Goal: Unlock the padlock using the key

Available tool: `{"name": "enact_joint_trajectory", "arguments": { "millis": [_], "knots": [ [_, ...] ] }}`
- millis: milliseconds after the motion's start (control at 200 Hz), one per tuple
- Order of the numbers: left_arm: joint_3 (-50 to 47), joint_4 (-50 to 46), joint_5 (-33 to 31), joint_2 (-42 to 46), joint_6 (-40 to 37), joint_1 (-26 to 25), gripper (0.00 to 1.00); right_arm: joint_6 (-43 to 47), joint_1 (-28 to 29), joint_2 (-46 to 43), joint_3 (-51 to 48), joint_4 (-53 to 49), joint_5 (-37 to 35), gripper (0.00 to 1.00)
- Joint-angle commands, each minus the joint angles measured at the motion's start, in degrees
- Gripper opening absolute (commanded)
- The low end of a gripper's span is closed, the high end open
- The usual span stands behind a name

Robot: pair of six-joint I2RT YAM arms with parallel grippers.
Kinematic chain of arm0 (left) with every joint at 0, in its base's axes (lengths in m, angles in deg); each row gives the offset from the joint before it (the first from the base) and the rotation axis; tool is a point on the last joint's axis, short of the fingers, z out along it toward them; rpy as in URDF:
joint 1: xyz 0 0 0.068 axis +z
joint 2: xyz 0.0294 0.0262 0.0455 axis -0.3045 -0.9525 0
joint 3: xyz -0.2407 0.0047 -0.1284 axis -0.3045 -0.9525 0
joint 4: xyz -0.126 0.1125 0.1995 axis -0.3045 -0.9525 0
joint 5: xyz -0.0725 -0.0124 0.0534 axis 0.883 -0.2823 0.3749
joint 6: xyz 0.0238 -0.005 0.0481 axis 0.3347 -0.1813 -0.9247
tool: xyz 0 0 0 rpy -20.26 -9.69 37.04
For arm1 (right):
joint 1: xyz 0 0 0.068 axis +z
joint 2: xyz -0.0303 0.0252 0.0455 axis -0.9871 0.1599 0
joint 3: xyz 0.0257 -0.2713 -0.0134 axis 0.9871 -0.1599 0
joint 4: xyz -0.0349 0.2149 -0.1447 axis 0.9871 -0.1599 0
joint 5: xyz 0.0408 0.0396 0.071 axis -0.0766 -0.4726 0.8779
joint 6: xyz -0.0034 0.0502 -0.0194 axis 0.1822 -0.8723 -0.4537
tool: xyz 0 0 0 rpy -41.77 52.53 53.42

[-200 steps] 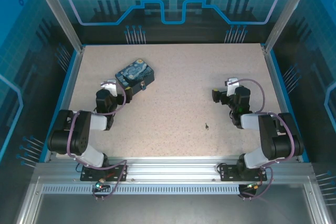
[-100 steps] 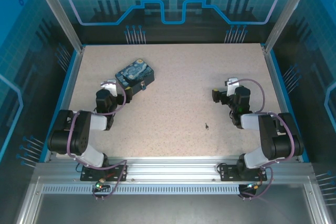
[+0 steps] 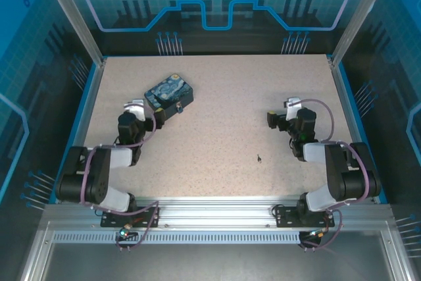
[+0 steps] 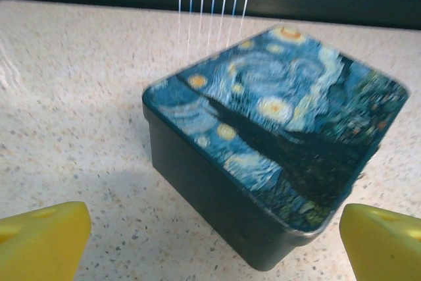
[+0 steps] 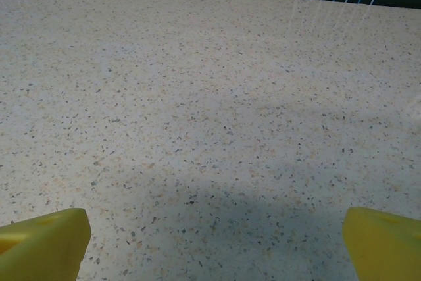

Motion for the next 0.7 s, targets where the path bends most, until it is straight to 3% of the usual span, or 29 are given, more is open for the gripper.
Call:
{"name": "enact_joint_trajectory", "arguments": {
  "millis": [0, 160, 310, 460, 695],
  "knots": [
    [-1.56, -3.37, -0.95, 8.74, -1.04, -0.06, 0.99, -0.59, -0.74, -6.77, 1.67, -7.54, 1.94, 0.96],
    [1.82, -18.76, 2.51, 21.04, 6.52, -1.14, 0.99, -2.14, 1.33, -15.65, 5.04, -22.05, 0.79, 0.96],
    [6.92, -34.54, 7.53, 26.62, 14.17, -3.79, 0.99, -6.88, 6.26, -21.25, 10.38, -40.68, -1.92, 0.97],
    [7.43, -38.46, 14.42, 27.99, 19.21, -10.03, 0.99, -15.39, 9.6, -23.31, 13.71, -54.52, 0.24, 0.97],
    [7.67, -37.24, 15.17, 25.28, 22.74, -23.29, 0.99, -19.64, 17.6, -22.25, 18.83, -75.7, -0.73, 0.88]
  ]
}}
